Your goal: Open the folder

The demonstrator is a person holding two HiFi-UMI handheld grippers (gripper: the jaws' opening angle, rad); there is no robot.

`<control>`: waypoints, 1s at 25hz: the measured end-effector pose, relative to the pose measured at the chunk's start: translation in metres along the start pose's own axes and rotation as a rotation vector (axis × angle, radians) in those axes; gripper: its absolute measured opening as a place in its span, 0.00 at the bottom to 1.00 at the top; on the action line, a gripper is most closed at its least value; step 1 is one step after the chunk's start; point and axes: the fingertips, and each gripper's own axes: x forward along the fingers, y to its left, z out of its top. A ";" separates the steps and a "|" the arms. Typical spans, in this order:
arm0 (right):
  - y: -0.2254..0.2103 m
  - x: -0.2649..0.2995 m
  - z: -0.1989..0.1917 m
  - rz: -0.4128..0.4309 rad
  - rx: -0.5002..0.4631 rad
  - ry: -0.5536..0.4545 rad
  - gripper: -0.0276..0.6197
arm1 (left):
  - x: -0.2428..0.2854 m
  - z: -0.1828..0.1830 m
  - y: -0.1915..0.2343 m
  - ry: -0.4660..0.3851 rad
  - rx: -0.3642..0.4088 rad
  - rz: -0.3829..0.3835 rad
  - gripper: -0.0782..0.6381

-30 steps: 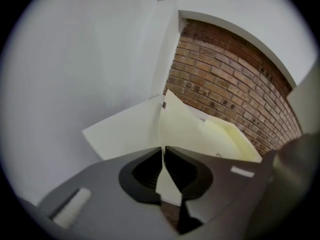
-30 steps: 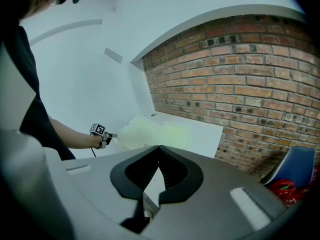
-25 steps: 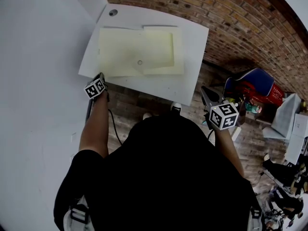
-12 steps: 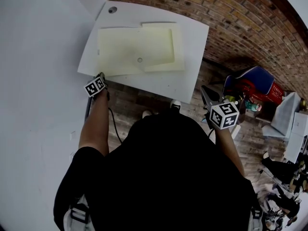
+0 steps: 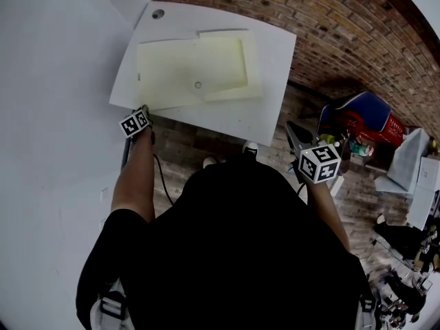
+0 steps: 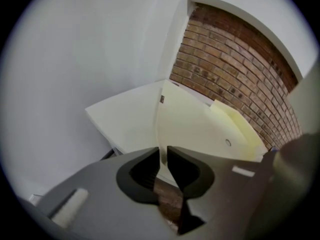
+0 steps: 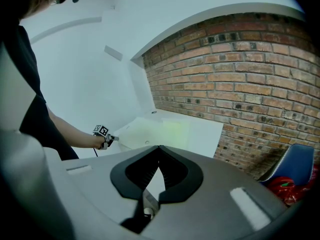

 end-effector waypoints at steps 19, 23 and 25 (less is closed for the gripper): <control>-0.005 0.004 0.002 0.000 0.001 -0.007 0.05 | -0.005 0.004 0.002 0.006 0.014 0.049 0.23; -0.003 0.004 0.002 0.007 0.002 -0.011 0.05 | -0.010 0.009 0.000 -0.011 0.022 0.049 0.23; -0.002 0.005 0.001 0.011 0.001 -0.012 0.05 | -0.012 0.010 0.000 -0.015 0.021 0.049 0.23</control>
